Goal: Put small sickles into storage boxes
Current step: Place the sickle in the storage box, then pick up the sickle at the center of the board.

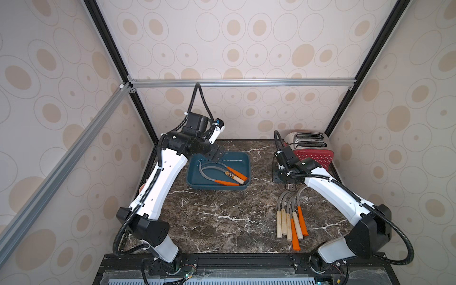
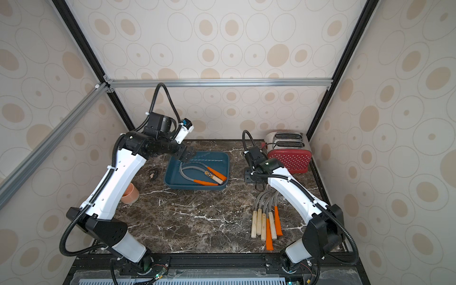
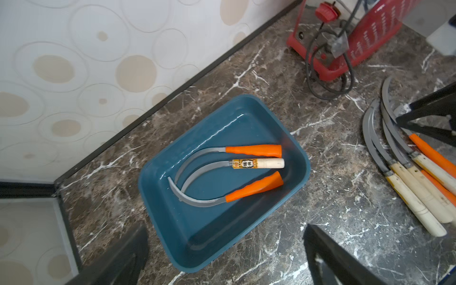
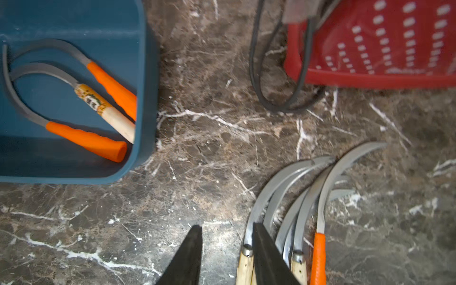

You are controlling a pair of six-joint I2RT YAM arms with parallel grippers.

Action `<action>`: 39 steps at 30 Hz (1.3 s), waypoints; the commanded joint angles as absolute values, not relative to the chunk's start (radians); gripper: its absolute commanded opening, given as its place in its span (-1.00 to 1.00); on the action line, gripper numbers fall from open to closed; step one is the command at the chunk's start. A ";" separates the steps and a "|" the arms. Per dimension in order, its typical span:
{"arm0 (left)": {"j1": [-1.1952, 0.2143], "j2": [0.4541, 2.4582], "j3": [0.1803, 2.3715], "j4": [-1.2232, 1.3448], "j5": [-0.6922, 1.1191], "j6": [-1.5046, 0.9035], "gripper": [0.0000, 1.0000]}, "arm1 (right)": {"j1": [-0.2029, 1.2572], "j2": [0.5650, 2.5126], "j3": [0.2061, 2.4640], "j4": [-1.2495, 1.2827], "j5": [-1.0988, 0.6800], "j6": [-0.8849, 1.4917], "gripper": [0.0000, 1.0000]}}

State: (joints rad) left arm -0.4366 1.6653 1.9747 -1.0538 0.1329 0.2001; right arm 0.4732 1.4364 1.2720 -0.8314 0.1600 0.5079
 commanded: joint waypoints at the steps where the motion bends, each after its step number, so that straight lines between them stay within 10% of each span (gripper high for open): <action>1: -0.518 1.719 2.019 -1.140 0.102 0.250 0.98 | 0.436 1.345 1.189 -0.810 0.109 0.603 -0.26; 39: -0.350 1.660 1.973 -1.020 0.103 0.088 0.98 | 0.729 1.334 0.748 -0.770 0.024 0.896 -0.16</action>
State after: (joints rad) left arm -0.3679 1.6722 1.9846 -1.0206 0.1024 0.1226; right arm 0.7204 1.3605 0.7780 -0.7818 -0.0025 0.8406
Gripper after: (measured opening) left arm 0.992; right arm 0.418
